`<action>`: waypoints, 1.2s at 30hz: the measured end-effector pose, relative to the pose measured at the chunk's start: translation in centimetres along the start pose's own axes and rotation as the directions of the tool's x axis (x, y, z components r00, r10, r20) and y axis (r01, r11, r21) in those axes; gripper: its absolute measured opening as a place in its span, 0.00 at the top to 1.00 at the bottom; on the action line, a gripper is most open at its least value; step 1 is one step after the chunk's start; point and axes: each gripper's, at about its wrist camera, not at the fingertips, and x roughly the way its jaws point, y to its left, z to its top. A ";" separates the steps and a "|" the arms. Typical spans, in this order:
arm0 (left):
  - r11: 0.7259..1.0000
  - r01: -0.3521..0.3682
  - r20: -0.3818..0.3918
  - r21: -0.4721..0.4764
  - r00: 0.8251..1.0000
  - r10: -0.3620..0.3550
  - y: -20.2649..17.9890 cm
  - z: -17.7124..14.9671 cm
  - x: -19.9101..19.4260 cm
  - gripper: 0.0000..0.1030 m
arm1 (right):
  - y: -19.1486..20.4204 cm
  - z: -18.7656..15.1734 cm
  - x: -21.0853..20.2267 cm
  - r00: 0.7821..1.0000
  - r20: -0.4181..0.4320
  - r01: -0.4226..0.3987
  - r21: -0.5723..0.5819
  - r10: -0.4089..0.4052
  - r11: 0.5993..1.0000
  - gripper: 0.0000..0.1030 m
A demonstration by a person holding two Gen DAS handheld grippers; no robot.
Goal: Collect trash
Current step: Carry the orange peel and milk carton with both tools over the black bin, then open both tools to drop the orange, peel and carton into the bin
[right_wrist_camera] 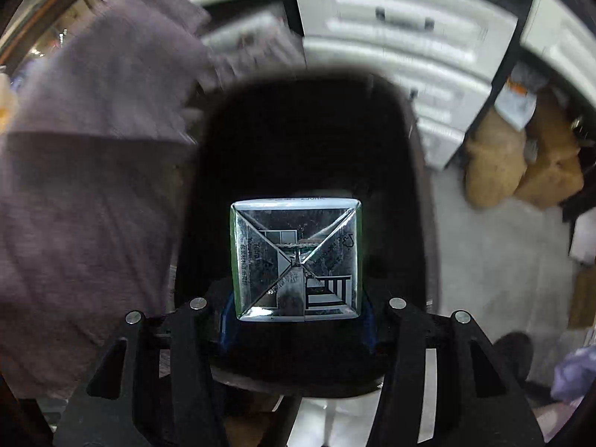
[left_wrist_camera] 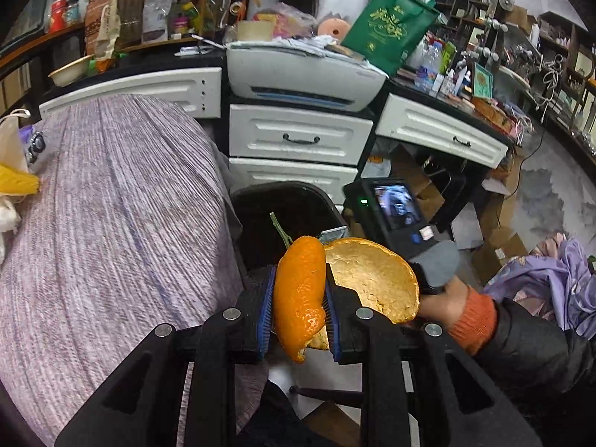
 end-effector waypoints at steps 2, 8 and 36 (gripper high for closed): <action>1.000 -0.004 -0.016 0.012 1.000 0.004 -0.2 -0.3 0.5 0.77 | -0.1 0.0 1.6 0.999 -0.032 -0.010 0.010 0.010 1.000 0.50; 0.999 -0.018 -0.045 0.040 0.999 0.020 -0.5 -1.0 1.6 0.77 | -0.8 0.8 2.1 0.999 -0.003 -0.034 0.025 0.034 0.999 0.37; 0.987 -0.114 -0.237 0.111 0.962 0.138 -2.9 0.8 13.6 0.74 | -6.2 -4.7 -15.6 0.901 0.410 0.067 0.192 -0.142 0.979 0.26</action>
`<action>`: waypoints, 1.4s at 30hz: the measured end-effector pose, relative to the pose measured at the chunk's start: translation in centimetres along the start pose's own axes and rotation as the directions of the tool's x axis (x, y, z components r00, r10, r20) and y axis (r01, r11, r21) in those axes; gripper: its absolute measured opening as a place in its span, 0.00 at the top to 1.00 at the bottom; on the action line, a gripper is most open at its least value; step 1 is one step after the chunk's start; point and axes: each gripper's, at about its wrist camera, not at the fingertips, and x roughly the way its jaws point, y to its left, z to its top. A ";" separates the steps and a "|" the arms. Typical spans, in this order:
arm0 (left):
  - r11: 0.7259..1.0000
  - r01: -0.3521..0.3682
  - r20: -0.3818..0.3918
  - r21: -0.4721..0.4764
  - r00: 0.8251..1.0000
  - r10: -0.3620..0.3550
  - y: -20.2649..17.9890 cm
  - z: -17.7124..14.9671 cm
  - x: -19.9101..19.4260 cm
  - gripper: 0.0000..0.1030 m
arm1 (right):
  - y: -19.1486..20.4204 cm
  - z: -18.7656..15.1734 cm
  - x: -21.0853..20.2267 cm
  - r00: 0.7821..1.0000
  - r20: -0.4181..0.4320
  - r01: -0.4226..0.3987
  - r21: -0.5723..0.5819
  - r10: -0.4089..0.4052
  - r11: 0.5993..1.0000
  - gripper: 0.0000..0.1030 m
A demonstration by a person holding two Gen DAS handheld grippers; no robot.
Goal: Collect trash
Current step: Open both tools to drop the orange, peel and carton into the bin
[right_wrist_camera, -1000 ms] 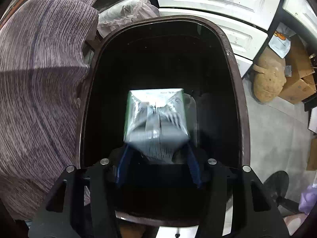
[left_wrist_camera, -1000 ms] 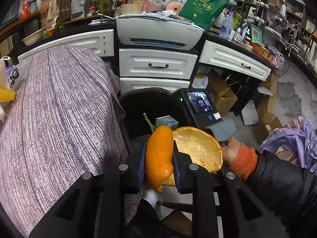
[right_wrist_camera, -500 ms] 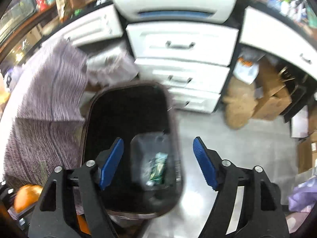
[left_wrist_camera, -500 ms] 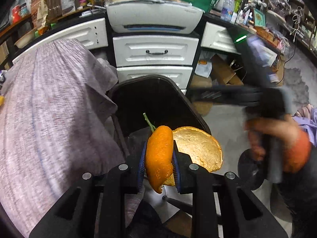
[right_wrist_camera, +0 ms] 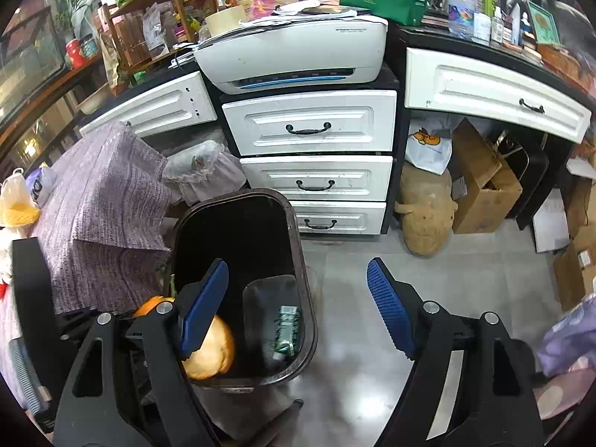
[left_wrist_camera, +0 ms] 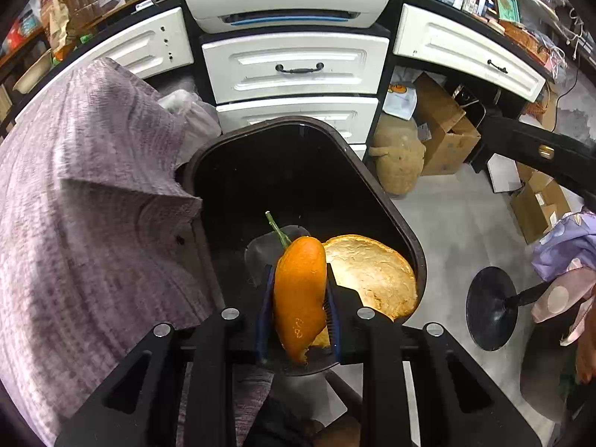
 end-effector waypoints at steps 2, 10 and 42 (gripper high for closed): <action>1.000 0.012 -0.010 -0.004 1.000 -0.012 -0.1 0.2 0.3 0.63 | 0.0 -0.2 0.0 1.000 0.000 -0.005 0.004 0.005 1.000 0.25; 0.999 0.045 0.077 0.023 0.996 -0.047 -0.8 0.1 -1.9 0.12 | -1.3 -1.0 -1.3 1.000 0.030 0.000 0.076 -0.003 0.997 0.22; 0.999 -0.028 0.325 -0.036 0.945 0.038 3.9 -8.3 -15.2 0.05 | 6.7 -1.7 -7.1 0.970 0.121 -0.206 -0.061 0.212 0.977 0.10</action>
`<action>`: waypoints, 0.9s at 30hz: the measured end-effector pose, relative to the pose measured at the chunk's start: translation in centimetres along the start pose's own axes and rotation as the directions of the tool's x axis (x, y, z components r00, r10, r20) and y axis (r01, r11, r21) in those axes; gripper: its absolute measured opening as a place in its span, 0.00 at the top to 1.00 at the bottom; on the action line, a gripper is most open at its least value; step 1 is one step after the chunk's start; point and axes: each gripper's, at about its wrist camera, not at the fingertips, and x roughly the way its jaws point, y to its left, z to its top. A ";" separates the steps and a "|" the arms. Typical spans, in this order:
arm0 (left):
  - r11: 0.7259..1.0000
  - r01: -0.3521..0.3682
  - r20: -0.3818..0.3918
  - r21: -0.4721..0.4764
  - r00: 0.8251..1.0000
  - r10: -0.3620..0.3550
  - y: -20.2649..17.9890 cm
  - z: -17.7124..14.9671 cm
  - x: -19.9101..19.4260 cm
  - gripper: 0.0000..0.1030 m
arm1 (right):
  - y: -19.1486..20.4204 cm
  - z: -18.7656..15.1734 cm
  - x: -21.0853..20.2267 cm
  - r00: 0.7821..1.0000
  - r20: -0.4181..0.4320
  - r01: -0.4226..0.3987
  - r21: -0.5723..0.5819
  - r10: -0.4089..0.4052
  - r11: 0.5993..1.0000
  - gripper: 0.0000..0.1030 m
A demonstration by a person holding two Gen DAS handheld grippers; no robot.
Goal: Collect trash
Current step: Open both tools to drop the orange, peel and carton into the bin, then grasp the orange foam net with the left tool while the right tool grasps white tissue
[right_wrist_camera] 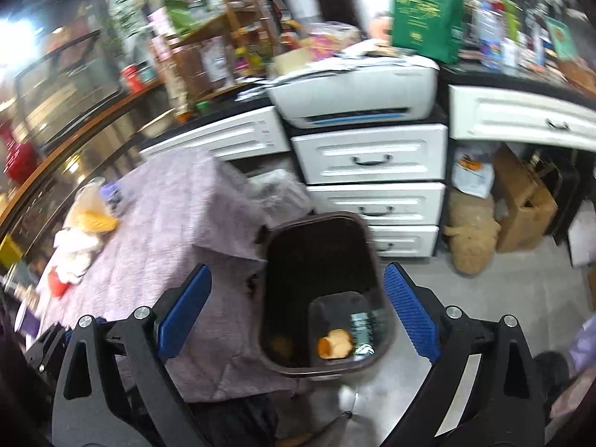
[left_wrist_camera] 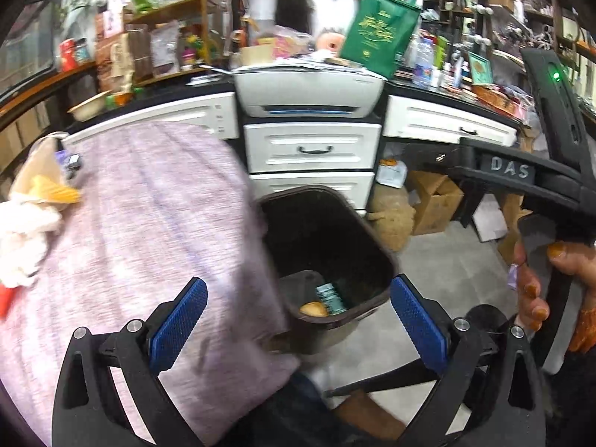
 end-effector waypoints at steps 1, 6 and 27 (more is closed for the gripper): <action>1.000 -0.016 0.003 -0.005 1.000 0.016 0.8 -0.2 -0.5 0.05 | 1.1 0.2 0.1 1.000 -0.002 -0.018 -0.027 0.018 0.999 0.10; 0.993 -0.094 0.030 -0.064 0.995 0.096 5.4 -0.8 -3.4 0.05 | 5.9 0.5 0.7 0.995 -0.031 -0.102 -0.114 0.099 0.988 0.10; 0.848 -0.353 -0.083 -0.396 0.933 0.349 26.6 -4.0 -8.1 0.06 | 21.6 -0.6 4.0 0.937 -0.189 -0.344 -0.367 0.293 0.864 0.10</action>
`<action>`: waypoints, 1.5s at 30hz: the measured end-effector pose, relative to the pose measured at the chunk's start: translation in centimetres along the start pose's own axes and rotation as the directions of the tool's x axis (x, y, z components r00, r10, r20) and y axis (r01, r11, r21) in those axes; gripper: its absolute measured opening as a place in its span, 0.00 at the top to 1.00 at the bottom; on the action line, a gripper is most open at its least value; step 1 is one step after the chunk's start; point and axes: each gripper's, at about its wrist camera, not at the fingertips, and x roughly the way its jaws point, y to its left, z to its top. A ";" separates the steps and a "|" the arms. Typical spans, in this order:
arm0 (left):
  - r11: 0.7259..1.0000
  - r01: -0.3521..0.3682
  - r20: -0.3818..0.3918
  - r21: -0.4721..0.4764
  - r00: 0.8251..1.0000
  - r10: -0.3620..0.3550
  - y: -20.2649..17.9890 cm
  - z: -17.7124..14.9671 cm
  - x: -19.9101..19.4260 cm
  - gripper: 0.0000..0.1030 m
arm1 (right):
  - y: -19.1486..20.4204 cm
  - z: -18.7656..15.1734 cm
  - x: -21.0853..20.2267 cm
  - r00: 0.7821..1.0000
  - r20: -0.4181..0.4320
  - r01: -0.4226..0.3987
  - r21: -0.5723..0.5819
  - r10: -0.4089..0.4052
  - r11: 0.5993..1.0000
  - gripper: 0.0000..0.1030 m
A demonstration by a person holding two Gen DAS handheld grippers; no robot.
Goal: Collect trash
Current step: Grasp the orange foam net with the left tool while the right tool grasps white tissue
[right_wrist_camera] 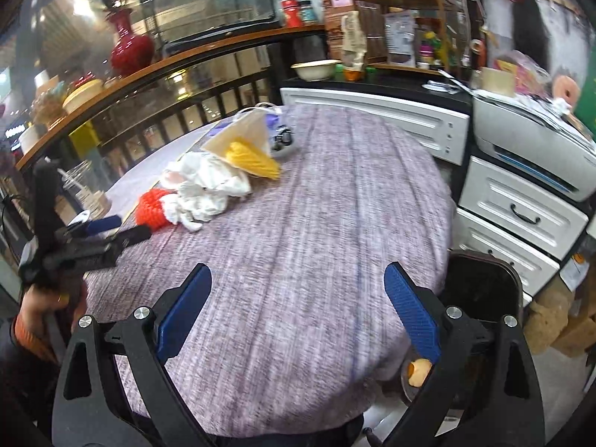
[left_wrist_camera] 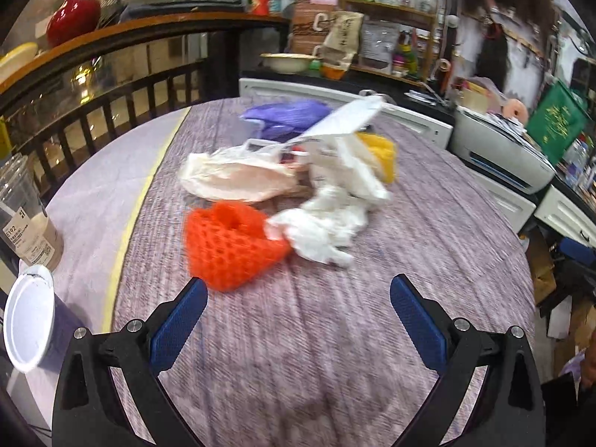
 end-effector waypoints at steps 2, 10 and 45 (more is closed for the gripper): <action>0.999 0.015 -0.027 -0.040 1.000 -0.016 1.6 0.6 1.0 0.06 | 0.7 0.2 0.5 1.000 -0.009 -0.011 -0.018 0.011 1.000 0.10; 0.979 0.066 -0.068 -0.193 0.994 -0.081 6.1 1.3 3.8 0.29 | 1.6 0.4 2.0 0.999 -0.042 -0.022 -0.029 0.021 0.999 0.10; 0.978 0.046 0.094 -0.203 0.995 -0.027 5.3 -3.1 -3.7 0.77 | 15.6 5.3 18.4 0.965 -0.256 -0.142 -0.316 0.060 0.938 0.58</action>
